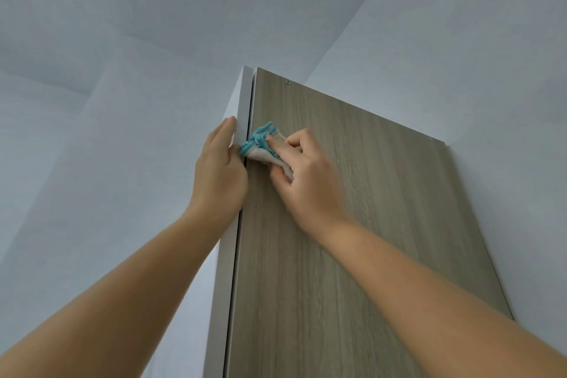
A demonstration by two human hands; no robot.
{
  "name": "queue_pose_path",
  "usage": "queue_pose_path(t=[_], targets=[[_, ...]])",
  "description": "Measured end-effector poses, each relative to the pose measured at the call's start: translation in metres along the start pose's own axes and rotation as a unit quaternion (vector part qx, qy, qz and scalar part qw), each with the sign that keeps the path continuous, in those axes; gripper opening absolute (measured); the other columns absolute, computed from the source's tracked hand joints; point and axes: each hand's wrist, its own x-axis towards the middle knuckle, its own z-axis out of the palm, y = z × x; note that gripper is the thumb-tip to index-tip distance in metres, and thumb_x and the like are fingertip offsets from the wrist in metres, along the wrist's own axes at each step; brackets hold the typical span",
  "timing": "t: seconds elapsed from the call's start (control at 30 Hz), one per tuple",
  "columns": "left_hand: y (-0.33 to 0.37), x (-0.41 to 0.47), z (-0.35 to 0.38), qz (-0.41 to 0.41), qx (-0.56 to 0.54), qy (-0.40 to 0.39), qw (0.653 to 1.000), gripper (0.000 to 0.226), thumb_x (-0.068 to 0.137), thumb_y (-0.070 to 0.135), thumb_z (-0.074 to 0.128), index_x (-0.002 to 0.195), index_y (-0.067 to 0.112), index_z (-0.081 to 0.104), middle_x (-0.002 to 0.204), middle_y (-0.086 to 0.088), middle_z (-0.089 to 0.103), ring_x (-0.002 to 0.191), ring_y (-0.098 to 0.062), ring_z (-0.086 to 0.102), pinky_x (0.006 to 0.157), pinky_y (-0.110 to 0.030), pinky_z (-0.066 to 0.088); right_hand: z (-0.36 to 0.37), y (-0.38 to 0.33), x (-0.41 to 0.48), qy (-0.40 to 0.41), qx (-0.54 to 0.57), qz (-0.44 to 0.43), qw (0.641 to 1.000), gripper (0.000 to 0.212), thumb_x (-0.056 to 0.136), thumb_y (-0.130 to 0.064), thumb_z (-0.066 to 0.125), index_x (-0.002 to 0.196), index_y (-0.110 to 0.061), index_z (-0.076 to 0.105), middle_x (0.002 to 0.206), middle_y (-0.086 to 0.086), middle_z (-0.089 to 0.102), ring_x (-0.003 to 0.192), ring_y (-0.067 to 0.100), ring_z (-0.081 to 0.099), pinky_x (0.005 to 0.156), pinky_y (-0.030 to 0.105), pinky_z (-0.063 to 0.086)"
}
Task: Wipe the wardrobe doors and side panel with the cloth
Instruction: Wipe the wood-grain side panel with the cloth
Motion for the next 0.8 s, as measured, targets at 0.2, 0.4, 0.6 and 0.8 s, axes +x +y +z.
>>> queue_pose_path(t=[0.2, 0.4, 0.6, 0.8], targets=[[0.001, -0.025, -0.002, 0.029, 0.115, -0.028, 0.993, 0.053, 0.103, 0.009, 0.028, 0.153, 0.020, 0.019, 0.156, -0.001, 0.031, 0.144, -0.017, 0.025, 0.116, -0.033, 0.025, -0.002, 0.015, 0.002, 0.016, -0.017, 0.015, 1.000, 0.036, 0.087, -0.014, 0.063, 0.123, -0.016, 0.064, 0.097, 0.001, 0.051, 0.077, 0.013, 0.051, 0.053, 0.023, 0.036], [-0.005, -0.036, -0.001, 0.070, 0.190, -0.019, 0.979, 0.052, 0.103, 0.009, 0.027, 0.154, 0.015, 0.018, 0.158, -0.001, 0.027, 0.146, -0.016, 0.022, 0.119, -0.036, 0.023, -0.017, 0.063, -0.003, 0.025, -0.050, 0.081, 0.995, 0.036, 0.089, -0.017, 0.061, 0.125, -0.015, 0.063, 0.099, 0.002, 0.051, 0.075, 0.016, 0.052, 0.056, 0.022, 0.031], [-0.008, -0.041, -0.003, 0.098, 0.246, -0.013, 0.964, 0.048, 0.102, 0.005, 0.027, 0.149, 0.011, 0.026, 0.156, -0.006, 0.031, 0.145, -0.021, 0.026, 0.117, -0.040, 0.027, -0.038, 0.120, -0.012, 0.030, -0.067, 0.157, 0.985, 0.030, 0.094, -0.021, 0.056, 0.122, -0.014, 0.063, 0.103, 0.001, 0.050, 0.076, 0.013, 0.048, 0.052, 0.015, 0.026], [-0.006, -0.041, -0.002, 0.099, 0.274, -0.014, 0.956, 0.038, 0.101, 0.004, 0.027, 0.137, 0.008, 0.035, 0.141, -0.016, 0.047, 0.132, -0.034, 0.041, 0.106, -0.049, 0.038, -0.057, 0.175, -0.024, 0.038, -0.084, 0.249, 0.964, 0.026, 0.094, -0.021, 0.053, 0.114, -0.010, 0.066, 0.109, 0.010, 0.052, 0.082, 0.022, 0.051, 0.065, 0.025, 0.030]])
